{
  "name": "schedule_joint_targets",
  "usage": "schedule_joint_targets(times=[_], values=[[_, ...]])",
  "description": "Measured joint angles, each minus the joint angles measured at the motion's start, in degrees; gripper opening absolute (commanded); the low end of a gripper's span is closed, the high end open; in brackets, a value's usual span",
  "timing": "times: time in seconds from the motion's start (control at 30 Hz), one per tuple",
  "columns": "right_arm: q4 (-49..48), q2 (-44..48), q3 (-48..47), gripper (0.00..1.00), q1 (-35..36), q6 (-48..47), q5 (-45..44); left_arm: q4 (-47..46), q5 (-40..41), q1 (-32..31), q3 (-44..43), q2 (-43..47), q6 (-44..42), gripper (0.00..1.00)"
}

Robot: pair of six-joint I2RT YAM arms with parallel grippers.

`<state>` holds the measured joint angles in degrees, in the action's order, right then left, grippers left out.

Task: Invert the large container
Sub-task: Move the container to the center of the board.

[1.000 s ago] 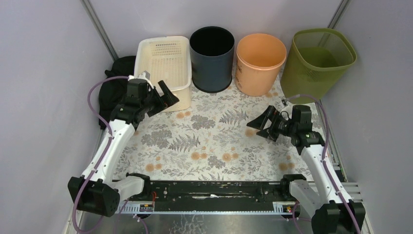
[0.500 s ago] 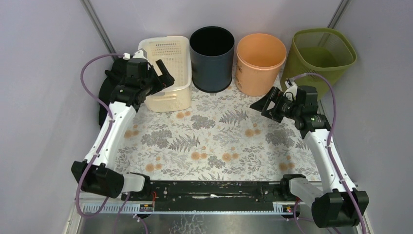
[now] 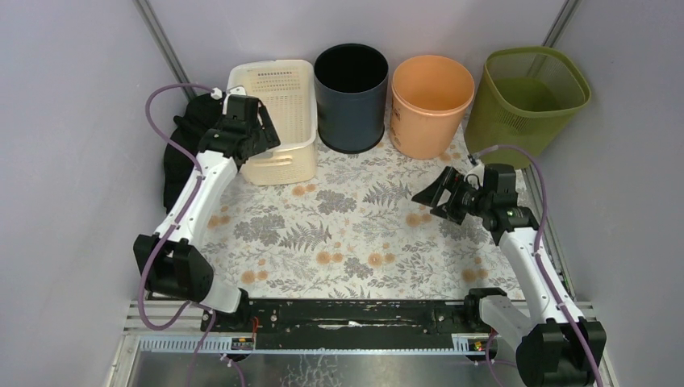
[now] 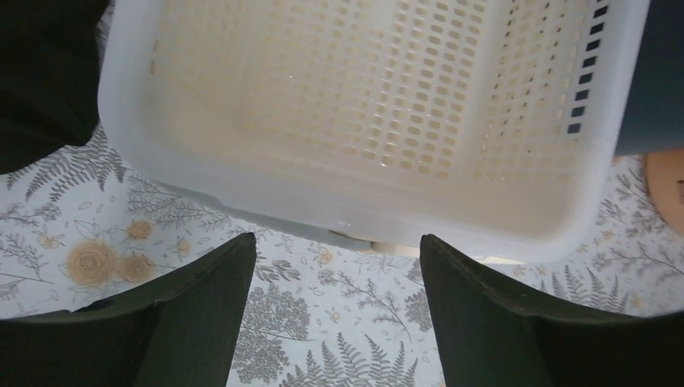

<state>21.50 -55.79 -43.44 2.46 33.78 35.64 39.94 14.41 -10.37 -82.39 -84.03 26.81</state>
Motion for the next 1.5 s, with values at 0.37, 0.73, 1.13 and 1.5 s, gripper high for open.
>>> schedule_joint_targets(times=[0.37,0.73,1.13,1.5], values=[[-0.3,2.1,4.8,0.92,0.0,0.1,1.1,0.5,3.0,0.0,-6.9,-4.7,-1.0,0.90],[-0.3,4.2,5.8,0.92,0.0,0.1,1.5,0.2,4.7,0.0,-12.0,-19.5,-3.3,0.93],[-0.2,6.9,8.7,0.92,0.0,0.2,1.5,-2.8,3.0,-0.2,2.2,-12.6,-3.9,0.81],[-0.6,7.4,10.3,0.92,0.0,1.0,2.0,-1.7,2.3,-9.3,15.9,0.9,-0.2,0.80]])
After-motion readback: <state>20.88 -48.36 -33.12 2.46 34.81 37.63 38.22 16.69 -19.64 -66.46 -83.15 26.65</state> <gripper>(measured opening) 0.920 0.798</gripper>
